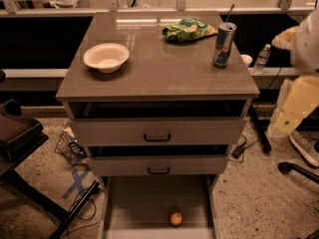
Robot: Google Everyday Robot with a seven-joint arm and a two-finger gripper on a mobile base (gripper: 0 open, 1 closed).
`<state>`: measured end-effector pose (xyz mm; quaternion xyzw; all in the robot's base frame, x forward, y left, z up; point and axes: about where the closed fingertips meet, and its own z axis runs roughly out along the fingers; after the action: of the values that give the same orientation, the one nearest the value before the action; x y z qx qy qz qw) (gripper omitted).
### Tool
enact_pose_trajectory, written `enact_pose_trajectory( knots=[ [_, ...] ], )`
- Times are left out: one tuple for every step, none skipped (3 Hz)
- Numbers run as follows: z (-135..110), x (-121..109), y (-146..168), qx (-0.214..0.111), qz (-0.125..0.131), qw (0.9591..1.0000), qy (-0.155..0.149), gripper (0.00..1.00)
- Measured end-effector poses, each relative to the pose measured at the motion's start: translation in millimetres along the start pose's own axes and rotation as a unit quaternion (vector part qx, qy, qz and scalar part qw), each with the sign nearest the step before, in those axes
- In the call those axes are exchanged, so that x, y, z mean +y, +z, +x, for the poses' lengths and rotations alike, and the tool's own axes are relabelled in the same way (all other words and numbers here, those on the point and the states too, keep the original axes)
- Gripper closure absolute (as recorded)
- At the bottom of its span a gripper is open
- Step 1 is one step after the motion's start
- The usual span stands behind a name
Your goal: Pick orange from bottom drawer and place on counter
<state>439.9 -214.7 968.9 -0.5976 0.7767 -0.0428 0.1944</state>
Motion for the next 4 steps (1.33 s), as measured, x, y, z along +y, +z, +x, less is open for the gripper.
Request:
enact_pose_trajectory(
  knots=[
    [28.6, 30.7, 56.5, -0.037, -0.014, 0.9990, 0.019, 0.00],
    [70.3, 76.6, 154.1, -0.070, -0.039, 0.9930, 0.087, 0.00],
    [80.9, 75.0, 199.2, -0.089, -0.011, 0.9896, 0.113, 0.00],
    [78.3, 54.0, 197.4, -0.097, 0.030, 0.9882, 0.115, 0.00]
  ],
)
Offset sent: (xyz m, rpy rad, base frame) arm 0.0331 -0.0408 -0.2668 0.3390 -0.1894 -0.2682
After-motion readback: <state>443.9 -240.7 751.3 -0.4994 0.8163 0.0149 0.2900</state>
